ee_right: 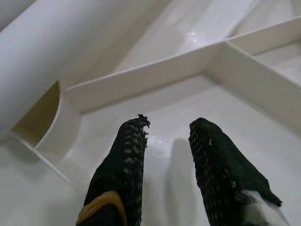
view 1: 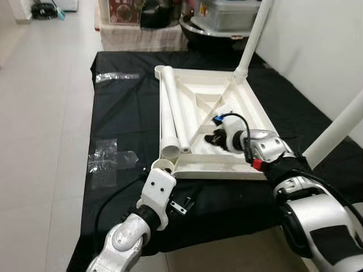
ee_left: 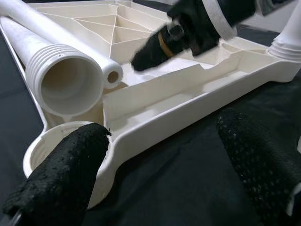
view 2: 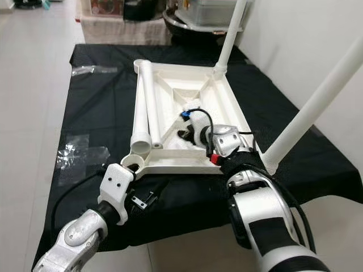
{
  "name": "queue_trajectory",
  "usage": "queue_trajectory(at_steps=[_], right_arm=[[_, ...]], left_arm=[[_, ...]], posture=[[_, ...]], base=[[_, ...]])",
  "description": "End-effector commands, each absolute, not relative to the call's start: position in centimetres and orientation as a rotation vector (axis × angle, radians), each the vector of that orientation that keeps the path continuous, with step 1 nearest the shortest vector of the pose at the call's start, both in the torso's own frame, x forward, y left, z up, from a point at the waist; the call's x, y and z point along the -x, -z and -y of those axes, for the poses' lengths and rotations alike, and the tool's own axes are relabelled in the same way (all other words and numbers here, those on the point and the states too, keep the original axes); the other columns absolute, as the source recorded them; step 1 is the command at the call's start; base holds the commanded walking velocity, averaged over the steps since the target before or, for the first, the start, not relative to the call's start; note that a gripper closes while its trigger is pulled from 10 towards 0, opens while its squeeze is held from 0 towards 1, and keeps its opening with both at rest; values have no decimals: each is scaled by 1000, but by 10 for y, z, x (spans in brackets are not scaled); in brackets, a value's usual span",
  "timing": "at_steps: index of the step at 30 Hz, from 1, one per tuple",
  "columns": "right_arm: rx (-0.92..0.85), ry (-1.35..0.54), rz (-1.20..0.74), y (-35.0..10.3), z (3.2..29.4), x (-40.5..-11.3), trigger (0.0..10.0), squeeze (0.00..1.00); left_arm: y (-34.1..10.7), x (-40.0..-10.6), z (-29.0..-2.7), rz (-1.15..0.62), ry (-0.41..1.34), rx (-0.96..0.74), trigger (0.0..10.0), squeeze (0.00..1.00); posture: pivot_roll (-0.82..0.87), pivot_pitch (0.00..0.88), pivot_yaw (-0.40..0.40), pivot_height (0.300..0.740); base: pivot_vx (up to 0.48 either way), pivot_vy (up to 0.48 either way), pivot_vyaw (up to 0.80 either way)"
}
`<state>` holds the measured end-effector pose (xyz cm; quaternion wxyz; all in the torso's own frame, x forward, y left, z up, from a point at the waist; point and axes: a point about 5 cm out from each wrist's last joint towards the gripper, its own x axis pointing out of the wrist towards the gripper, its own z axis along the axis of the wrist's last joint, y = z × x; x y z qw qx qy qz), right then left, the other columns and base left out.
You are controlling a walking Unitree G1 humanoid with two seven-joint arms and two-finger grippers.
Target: Building children table
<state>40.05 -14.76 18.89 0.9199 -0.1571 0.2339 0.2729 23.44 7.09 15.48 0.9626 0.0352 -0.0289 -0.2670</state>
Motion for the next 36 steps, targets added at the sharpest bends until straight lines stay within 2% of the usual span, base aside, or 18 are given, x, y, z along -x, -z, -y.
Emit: queue_trajectory(at_steps=[1,6,10,13,20,24,28,36], right_arm=[[343,-508,-485,-186,151,-401,10000,0],[321,-366,-422,-194,155,-408,10000,0],[324,-360,-381,-204,153,-411,10000,0],[407,-319,-340,-215,156,-415,10000,0],[485,-268,-425,-197,170,-411,10000,0],[315,-400,-469,-188,162,-406,10000,0],[319,-456,-461,-190,162,-405,10000,0],[355,-766,-350,-226,168,-400,10000,0]], left_arm=[[-153,-231,-71,46,541,-80,10000,0],[-153,-230,-68,46,544,-76,10000,0],[-152,-230,-68,45,546,-79,10000,0],[-153,-230,-69,44,544,-79,10000,0],[-153,-229,-67,42,544,-83,10000,0],[-152,-228,-69,40,539,-77,10000,0],[-152,-228,-69,40,537,-75,10000,0],[-151,-229,-69,40,539,-83,10000,0]], posture=[[24,107,-107,740],[29,109,-108,740],[28,112,-110,740],[27,116,-109,740],[28,122,-116,740],[28,128,-117,740],[27,127,-116,740],[18,120,-116,740]], base=[[0,0,0],[0,0,0],[0,0,0],[0,0,0],[0,0,0],[0,0,0],[0,0,0],[0,0,0]])
